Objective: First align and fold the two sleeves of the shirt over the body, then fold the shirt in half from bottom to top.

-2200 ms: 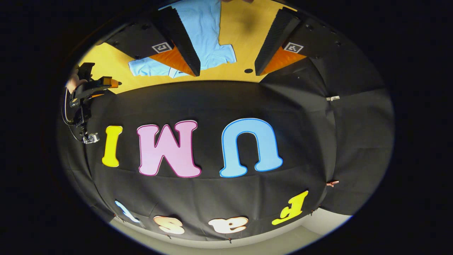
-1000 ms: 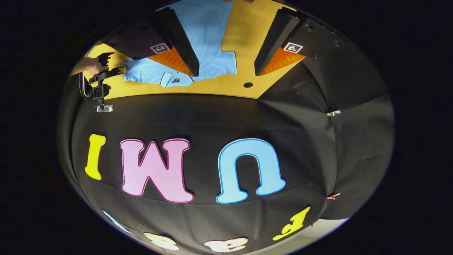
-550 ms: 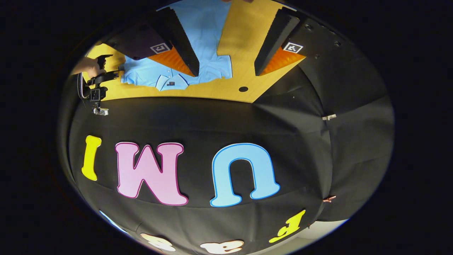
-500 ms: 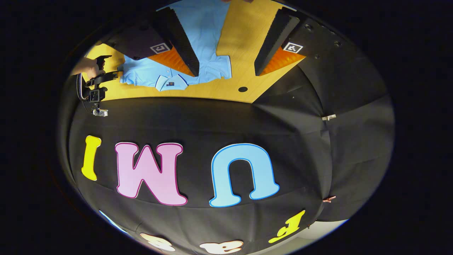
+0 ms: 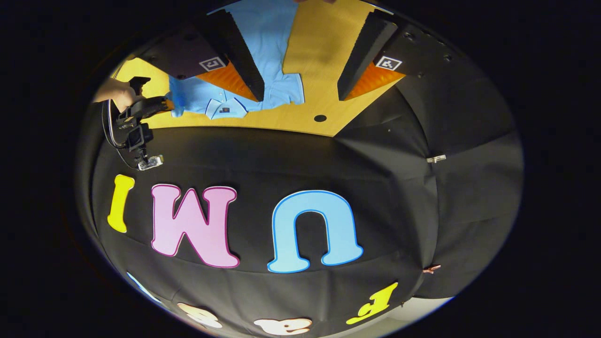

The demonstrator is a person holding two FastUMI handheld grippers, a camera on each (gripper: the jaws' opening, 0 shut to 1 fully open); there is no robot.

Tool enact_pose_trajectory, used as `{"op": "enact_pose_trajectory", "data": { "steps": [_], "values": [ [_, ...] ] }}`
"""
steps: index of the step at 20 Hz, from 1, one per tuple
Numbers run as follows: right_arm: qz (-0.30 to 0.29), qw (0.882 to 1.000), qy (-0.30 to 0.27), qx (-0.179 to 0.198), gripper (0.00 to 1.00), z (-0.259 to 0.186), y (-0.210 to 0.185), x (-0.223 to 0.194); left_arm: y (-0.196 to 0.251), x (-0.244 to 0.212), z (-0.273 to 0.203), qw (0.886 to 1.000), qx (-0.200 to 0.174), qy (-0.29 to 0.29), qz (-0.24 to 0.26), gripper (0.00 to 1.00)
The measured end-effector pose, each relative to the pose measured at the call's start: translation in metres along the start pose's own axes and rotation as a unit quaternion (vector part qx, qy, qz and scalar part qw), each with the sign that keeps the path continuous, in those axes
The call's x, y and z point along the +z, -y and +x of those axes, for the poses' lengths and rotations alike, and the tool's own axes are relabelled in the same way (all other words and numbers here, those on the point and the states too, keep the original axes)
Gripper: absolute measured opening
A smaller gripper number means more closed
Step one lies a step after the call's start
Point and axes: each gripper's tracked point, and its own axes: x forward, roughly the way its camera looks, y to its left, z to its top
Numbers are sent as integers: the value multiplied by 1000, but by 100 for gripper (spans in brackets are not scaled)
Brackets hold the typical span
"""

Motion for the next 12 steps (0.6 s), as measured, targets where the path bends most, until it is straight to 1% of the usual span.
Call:
{"op": "enact_pose_trajectory", "data": {
  "steps": [1,4,5,6,7,9,10,12],
  "values": [
    [-13,1000,1,4,10,-1,-14,3,-5,-3,0,1000,1,-2,-4,100],
    [-39,999,-2,23,5,-5,-60,6,-21,-10,-2,1000,5,-4,-12,100],
    [-42,998,-3,37,0,-7,-78,7,-27,-11,-3,1000,6,-3,-15,100],
    [-43,998,-3,50,14,-8,-96,7,-33,-12,-4,1000,6,-3,-19,100],
    [-44,997,-3,58,10,-10,-112,8,-39,-15,-4,1000,7,-4,-24,100],
    [-31,996,0,82,21,-26,-141,10,-50,-19,-2,999,8,-5,-33,100],
    [-24,996,3,88,31,-34,-152,12,-55,-22,-1,999,6,-7,-37,100],
    [-10,996,7,93,65,-51,-164,12,-59,-29,8,999,-4,-14,-42,100]
  ]
}}
